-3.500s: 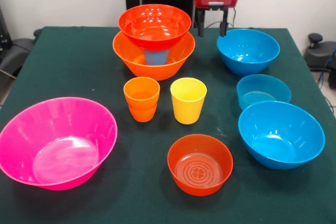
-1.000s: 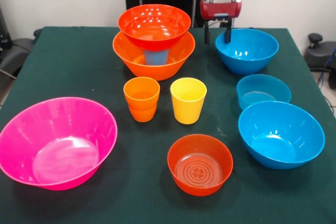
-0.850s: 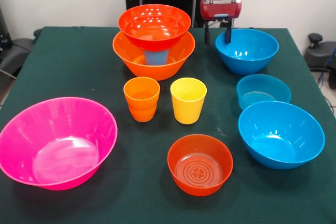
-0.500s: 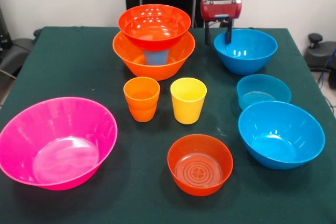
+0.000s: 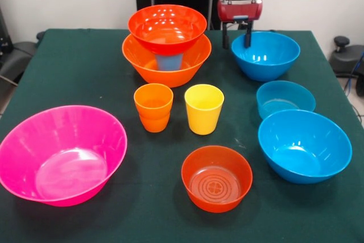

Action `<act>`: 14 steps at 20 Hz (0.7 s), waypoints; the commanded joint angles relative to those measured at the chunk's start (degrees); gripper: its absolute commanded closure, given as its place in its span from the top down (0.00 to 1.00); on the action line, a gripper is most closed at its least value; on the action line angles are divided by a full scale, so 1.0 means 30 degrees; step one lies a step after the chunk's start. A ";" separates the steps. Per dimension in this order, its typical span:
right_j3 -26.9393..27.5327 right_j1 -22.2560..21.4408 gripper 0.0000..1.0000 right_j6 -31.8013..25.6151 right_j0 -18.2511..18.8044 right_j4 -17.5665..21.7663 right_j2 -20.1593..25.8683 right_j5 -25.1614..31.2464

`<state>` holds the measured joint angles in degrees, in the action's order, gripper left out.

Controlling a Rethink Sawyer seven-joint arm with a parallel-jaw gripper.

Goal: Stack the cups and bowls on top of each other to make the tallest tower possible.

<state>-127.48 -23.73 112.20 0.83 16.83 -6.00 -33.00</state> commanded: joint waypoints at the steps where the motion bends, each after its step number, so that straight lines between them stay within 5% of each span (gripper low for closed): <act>1: 0.2601 0.0356 1.00 0.2790 -0.0419 -0.1116 0.1112 -0.0587; 14: 0.3425 0.1339 1.00 0.2772 -0.0869 -0.1387 0.0679 -0.1101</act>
<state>-125.52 -22.84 112.20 -1.06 16.18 -6.95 -33.53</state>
